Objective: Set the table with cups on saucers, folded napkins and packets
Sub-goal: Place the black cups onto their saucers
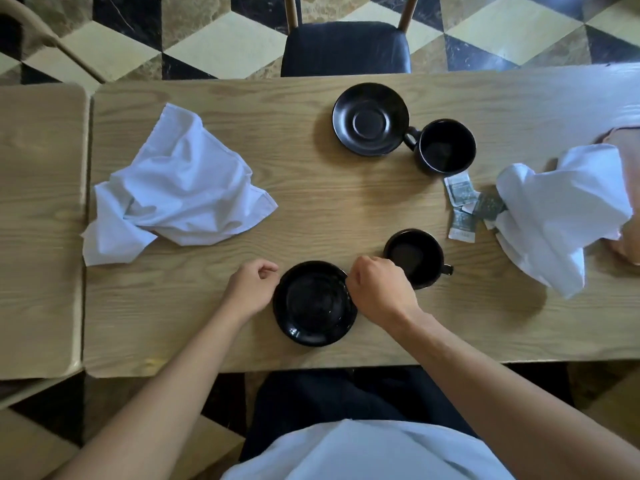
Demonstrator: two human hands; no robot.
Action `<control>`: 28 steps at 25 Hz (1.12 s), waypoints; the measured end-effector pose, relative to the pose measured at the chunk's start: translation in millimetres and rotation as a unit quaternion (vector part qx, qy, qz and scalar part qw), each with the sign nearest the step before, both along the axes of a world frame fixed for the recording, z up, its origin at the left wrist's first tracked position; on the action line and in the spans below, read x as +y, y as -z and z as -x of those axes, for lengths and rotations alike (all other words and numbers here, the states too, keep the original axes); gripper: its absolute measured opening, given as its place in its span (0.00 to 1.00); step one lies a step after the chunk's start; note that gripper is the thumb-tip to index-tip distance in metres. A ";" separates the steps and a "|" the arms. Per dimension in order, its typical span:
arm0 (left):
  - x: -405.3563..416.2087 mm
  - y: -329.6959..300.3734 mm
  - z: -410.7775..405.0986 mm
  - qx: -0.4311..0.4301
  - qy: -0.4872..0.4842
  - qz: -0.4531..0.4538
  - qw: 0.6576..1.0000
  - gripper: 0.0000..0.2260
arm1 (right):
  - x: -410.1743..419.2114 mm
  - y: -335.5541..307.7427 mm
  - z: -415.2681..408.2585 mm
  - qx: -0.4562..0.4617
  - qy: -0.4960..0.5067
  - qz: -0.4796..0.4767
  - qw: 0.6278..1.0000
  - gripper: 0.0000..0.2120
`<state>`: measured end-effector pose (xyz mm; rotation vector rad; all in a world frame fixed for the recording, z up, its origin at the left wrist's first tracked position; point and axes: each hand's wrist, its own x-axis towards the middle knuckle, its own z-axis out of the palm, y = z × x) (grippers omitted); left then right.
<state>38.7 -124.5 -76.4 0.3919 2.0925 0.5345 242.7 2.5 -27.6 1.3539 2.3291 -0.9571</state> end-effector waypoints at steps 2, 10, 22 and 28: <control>-20.1 4.6 -9.2 -0.023 -0.019 0.005 1.000 0.06 | -16.8 -1.6 -7.7 -0.002 -0.020 0.001 1.000 0.10; -36.5 7.5 -29.6 -0.031 -0.061 -0.022 0.997 0.11 | -42.5 21.1 -26.1 -0.050 0.084 0.113 0.989 0.12; -6.5 -1.5 -89.2 -0.089 -0.135 -0.002 0.987 0.05 | -27.0 45.9 -98.1 0.109 0.306 0.297 0.898 0.22; 1.7 -3.2 -116.2 -0.094 -0.140 -0.019 0.986 0.07 | -16.6 55.9 -119.3 0.136 0.345 0.313 0.874 0.21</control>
